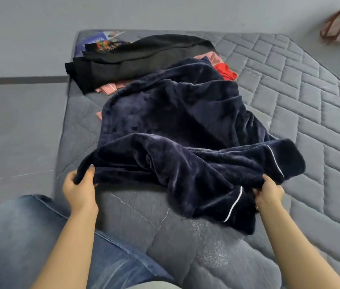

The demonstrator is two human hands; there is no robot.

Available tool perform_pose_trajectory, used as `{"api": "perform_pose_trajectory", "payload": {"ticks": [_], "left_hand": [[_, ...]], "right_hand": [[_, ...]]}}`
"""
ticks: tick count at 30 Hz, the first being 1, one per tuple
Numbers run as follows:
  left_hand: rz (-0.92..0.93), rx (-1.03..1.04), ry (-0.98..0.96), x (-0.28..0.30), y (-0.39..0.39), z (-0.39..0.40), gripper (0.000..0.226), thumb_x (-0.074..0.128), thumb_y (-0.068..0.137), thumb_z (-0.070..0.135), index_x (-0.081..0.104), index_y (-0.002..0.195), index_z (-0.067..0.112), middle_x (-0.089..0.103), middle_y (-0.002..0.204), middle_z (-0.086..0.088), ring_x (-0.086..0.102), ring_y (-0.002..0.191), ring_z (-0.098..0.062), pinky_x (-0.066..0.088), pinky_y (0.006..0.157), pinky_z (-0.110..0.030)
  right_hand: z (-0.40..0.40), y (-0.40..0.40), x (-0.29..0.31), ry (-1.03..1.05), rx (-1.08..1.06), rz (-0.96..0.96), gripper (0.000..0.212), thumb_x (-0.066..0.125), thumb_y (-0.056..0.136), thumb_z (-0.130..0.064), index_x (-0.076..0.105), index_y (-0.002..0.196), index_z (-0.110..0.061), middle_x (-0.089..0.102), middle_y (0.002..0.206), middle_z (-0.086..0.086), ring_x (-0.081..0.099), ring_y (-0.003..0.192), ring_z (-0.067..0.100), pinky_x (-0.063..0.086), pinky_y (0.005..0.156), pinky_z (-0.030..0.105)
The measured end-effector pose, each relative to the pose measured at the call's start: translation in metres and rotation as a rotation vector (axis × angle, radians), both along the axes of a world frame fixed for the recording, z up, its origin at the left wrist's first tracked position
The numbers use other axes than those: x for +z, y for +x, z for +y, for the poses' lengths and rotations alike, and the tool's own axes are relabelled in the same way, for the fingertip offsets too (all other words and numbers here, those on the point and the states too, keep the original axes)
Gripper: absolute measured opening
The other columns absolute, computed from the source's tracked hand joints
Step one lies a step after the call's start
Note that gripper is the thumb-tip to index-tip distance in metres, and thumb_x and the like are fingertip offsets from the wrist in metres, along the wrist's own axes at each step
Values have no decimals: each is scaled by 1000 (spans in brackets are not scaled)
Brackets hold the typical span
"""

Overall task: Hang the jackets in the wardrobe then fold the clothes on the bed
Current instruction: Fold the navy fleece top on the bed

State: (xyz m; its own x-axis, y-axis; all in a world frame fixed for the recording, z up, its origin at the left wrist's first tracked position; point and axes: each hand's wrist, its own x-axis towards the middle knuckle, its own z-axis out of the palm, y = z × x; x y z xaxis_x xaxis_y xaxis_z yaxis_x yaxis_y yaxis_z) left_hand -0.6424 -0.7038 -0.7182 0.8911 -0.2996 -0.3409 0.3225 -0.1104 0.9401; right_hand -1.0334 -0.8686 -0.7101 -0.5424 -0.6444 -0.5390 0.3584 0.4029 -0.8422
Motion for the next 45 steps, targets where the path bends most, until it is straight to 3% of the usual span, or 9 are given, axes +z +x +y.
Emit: {"api": "perform_pose_trajectory", "payload": {"ticks": [6,10,14,18,25,31,38,43,45], "left_hand": [[-334,-263,595,11,-15,9,52,74,83,20,51,128,14,38,140,-16,40,123,-37,35,102,-49],[-799,-464,383,29,-32,4,60,77,78,9,51,133,10,41,141,-14,36,131,-35,31,104,-54],[-924,-766,267,31,-34,-16,67,75,85,25,44,143,15,37,152,-7,34,139,-25,27,110,-49],[-833,-896,434,24,-16,-47,66,61,91,46,34,148,26,34,156,-2,20,149,-19,12,119,-53],[-784,-849,645,11,-1,-52,42,55,94,50,63,123,21,60,122,-7,52,120,-30,29,101,-49],[-801,-526,198,30,9,-47,17,67,87,7,60,91,23,51,99,-2,54,89,-25,43,83,-42],[-901,-604,351,23,-9,-24,33,65,69,-13,61,93,10,54,111,-12,51,104,-37,37,91,-50],[-1005,-773,473,31,-32,-7,39,84,70,14,66,105,17,54,130,-2,46,127,-31,15,114,-57],[-1030,-607,274,45,-46,-1,25,79,76,9,67,96,18,64,110,4,59,105,-25,34,105,-52]], "right_hand": [[13,-12,12,146,432,259,46,54,95,-34,49,128,-2,63,118,21,64,95,37,56,81,46],[54,-14,13,139,747,661,50,51,81,-56,67,111,-19,64,118,5,57,110,26,43,103,49],[87,-20,-4,30,1094,1133,41,67,84,-35,58,124,-24,54,119,-2,46,116,23,40,99,38],[90,-7,12,-149,1072,1020,8,69,84,-26,62,86,-27,65,88,-11,62,84,6,46,66,23],[1,22,109,-792,731,1238,15,71,86,-10,66,100,-6,56,96,-1,56,94,24,46,87,33],[-84,33,166,-890,571,1355,20,51,74,6,51,93,0,50,102,23,46,95,33,31,81,24],[-61,-2,77,-248,792,1467,24,54,74,9,62,95,-2,47,121,25,45,113,43,36,98,42],[-28,-15,33,35,645,977,36,52,84,-2,64,117,-7,46,135,20,44,124,36,34,110,39],[-26,-6,31,5,569,848,38,57,86,-14,62,123,-8,51,131,17,47,121,33,37,109,44]]}}
